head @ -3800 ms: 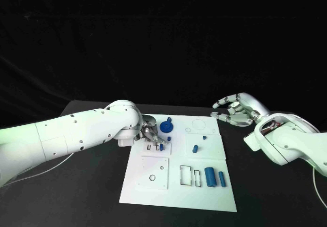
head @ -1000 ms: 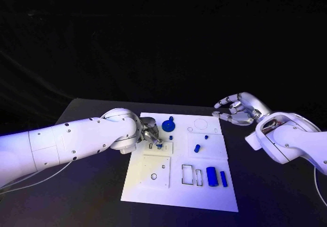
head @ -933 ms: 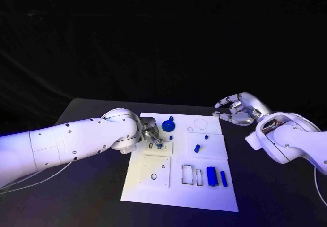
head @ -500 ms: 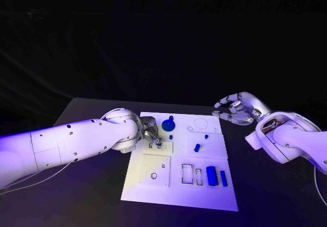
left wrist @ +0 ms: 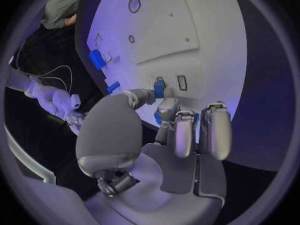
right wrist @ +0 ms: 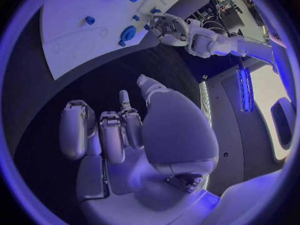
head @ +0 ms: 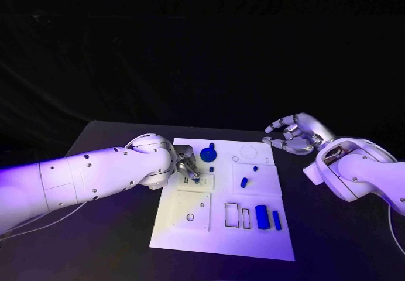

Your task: Assemble the parts on the task board

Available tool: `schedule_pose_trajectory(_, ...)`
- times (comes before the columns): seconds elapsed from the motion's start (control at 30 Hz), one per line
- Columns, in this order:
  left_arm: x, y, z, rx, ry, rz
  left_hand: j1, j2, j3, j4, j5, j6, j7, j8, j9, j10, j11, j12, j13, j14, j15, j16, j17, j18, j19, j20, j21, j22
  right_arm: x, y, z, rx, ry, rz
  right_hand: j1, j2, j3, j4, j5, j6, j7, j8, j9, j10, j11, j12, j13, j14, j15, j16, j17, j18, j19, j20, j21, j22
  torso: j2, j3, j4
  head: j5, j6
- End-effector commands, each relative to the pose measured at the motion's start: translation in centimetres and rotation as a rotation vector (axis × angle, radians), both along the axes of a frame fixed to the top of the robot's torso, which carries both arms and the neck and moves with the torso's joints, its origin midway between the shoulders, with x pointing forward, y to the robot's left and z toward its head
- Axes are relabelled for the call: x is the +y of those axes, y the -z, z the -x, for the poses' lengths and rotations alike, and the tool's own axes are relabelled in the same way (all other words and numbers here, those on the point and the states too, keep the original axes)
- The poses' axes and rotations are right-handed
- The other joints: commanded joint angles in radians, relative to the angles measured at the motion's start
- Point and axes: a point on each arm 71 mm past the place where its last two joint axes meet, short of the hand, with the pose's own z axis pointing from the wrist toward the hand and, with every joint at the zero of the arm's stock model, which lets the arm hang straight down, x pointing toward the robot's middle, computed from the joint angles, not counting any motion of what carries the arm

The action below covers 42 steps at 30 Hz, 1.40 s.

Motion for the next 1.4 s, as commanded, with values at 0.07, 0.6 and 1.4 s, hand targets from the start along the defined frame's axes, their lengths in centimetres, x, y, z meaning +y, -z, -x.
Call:
schedule_pose_trajectory(0.07,-0.23,0.14,0.14,0.016,0.025,-0.017,0.010,0.001,0.195,-0.200,0.007,0.006,-0.002,0.007,0.001,0.010,-0.001,0.003,0.000,0.106,-0.007,0.003,0.264,-0.011,0.014,-0.004,0.006,0.006,0.03,-0.05,0.04,-0.011,-0.009,0.009,-0.006,-0.001,-0.002,0.005,0.005,0.007,-0.003,0.006,0.001,-0.001,-0.006,0.000,0.126,0.095,-0.009,-0.006,0.223,0.011,-0.002,-0.002,-0.006,0.063,0.000,-0.0002,0.0000,0.000,-0.001)
schedule_pose_trajectory(0.6,-0.32,0.32,0.23,0.033,0.042,-0.036,0.009,0.000,0.196,-0.202,0.009,0.008,-0.002,0.006,0.001,0.012,-0.001,0.004,0.001,0.106,-0.008,0.003,0.264,-0.011,0.015,-0.004,0.007,0.009,-0.06,-0.05,0.07,-0.011,-0.009,0.010,-0.007,-0.002,-0.002,0.007,0.008,0.007,-0.004,0.007,0.001,-0.001,-0.006,0.000,0.126,0.095,-0.010,-0.006,0.224,0.011,-0.002,-0.002,-0.006,0.064,-0.001,-0.0001,-0.0001,-0.001,-0.001)
schedule_pose_trajectory(1.4,-0.45,0.58,0.00,0.050,0.039,-0.038,-0.087,0.008,0.085,-0.129,-0.012,0.037,-0.028,-0.009,0.020,0.042,-0.018,0.023,0.029,0.106,-0.021,0.003,0.264,-0.013,0.018,-0.015,0.010,0.019,-0.23,-0.10,0.10,-0.015,-0.004,0.008,-0.014,-0.004,-0.005,0.014,0.009,0.007,-0.004,0.007,0.001,-0.006,-0.007,-0.007,0.120,0.093,-0.011,-0.009,0.215,0.013,-0.007,-0.003,-0.017,0.055,-0.001,-0.0004,0.0006,-0.003,-0.007)
